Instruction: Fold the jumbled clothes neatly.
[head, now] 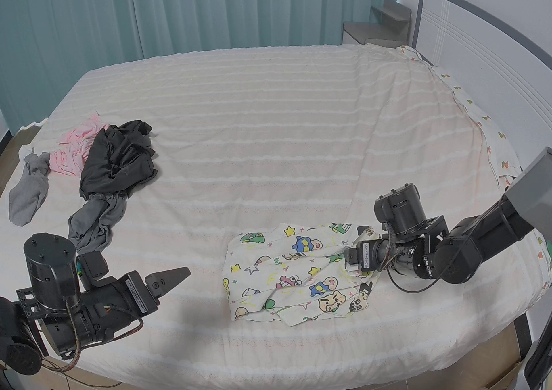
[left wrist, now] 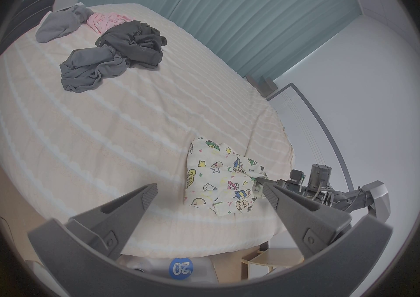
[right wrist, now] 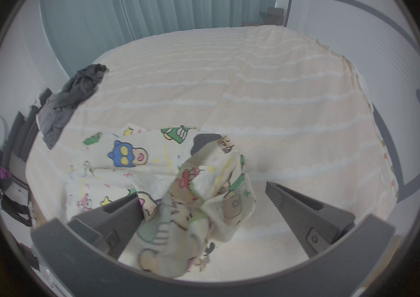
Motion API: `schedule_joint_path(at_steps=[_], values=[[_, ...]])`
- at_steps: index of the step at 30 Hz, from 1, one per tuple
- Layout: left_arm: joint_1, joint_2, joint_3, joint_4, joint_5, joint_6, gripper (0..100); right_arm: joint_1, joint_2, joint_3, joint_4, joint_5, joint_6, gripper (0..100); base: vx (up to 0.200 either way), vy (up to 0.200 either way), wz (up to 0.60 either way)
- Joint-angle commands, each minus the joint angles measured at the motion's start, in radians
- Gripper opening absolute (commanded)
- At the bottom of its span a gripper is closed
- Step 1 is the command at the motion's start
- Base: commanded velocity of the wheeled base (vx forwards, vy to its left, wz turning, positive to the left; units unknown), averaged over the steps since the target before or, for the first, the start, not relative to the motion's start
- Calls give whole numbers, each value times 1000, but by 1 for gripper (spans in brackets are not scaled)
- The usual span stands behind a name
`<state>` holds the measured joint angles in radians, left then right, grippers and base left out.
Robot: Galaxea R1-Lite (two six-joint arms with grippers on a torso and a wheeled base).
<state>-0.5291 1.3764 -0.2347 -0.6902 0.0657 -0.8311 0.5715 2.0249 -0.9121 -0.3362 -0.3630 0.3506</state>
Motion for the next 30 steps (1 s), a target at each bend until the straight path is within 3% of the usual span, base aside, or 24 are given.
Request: schedule_joint_path(at_steps=[1, 7, 10, 12, 14, 15, 16, 18, 23, 30], values=[[0, 3, 0, 0, -1, 0, 100, -18, -69, 30, 5, 32, 28, 100, 0, 0, 0], [0, 3, 0, 0, 0, 0, 100, -88, -77, 55, 36, 102, 64, 100, 0, 0, 0], [0, 4, 0, 0, -1, 0, 100, -122, -89, 56, 46, 185, 111, 100, 0, 0, 0], [0, 3, 0, 0, -1, 0, 100, -128, -135, 78, 51, 280, 128, 100, 0, 0, 0], [0, 3, 0, 0, -1, 0, 100, -128, -144, 82, 51, 300, 129, 100, 0, 0, 0], [0, 4, 0, 0, -1, 0, 100, -134, -221, 111, 43, 478, 131, 100, 0, 0, 0], [0, 4, 2, 0, -1, 0, 100, -139, -236, 110, 42, 519, 131, 100, 0, 0, 0], [0, 7, 2, 0, -1, 0, 100, -145, -241, 98, 37, 519, 129, 100, 0, 0, 0], [-2, 7, 2, 0, -1, 0, 100, -168, -193, 41, 31, 444, 133, 100, 0, 0, 0], [-2, 7, 2, 0, -1, 0, 100, -160, -224, 58, 31, 455, 131, 100, 0, 0, 0]])
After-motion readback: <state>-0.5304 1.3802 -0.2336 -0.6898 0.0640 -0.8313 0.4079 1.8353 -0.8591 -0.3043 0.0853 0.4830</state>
